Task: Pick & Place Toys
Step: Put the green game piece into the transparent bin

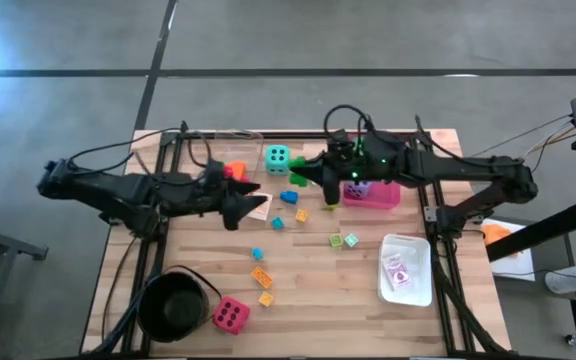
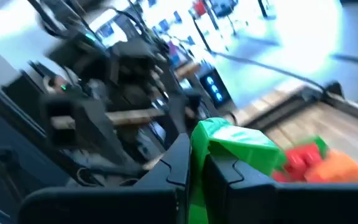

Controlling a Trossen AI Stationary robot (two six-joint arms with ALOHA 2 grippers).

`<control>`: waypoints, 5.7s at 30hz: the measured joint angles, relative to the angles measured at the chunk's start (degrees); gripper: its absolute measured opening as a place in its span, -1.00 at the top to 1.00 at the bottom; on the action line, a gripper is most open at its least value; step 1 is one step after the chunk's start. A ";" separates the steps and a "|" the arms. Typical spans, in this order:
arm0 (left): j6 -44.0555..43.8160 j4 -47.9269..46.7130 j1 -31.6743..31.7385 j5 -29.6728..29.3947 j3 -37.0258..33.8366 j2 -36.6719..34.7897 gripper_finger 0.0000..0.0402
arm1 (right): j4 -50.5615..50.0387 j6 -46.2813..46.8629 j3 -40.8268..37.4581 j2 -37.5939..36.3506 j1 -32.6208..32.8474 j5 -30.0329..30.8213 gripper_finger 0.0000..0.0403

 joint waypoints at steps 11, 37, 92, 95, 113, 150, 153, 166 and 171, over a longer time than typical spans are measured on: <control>3.02 14.56 2.92 8.27 0.59 7.33 -0.54 | 3.44 -0.97 1.75 2.33 3.99 3.51 0.95; 8.68 17.58 3.21 9.85 3.39 9.80 -0.54 | 9.96 -0.07 2.21 5.49 5.44 1.67 0.95; 7.06 -2.83 8.66 9.97 3.37 -2.30 0.34 | -0.43 1.47 2.29 1.18 4.51 3.43 -0.48; 5.58 -10.24 13.33 9.98 3.39 -3.14 0.34 | -5.98 2.92 2.29 0.47 4.50 4.92 -0.48; 11.08 -41.70 46.51 20.20 2.91 14.87 0.34 | -20.02 8.24 2.26 -0.76 5.45 8.39 -0.48; 10.37 -41.93 45.75 19.21 2.93 33.91 0.34 | -25.04 9.64 2.16 -0.63 6.74 9.39 -0.48; 9.96 -41.94 45.50 19.20 2.91 33.91 0.34 | -25.04 9.62 2.16 -0.63 6.92 9.38 -0.48; 9.35 -42.62 45.14 19.22 1.84 33.91 0.34 | -25.04 9.58 2.16 -0.63 7.10 9.38 -0.48; 8.54 -42.37 44.87 20.37 0.16 33.77 0.34 | -25.04 9.57 2.16 -0.63 7.12 9.38 -0.48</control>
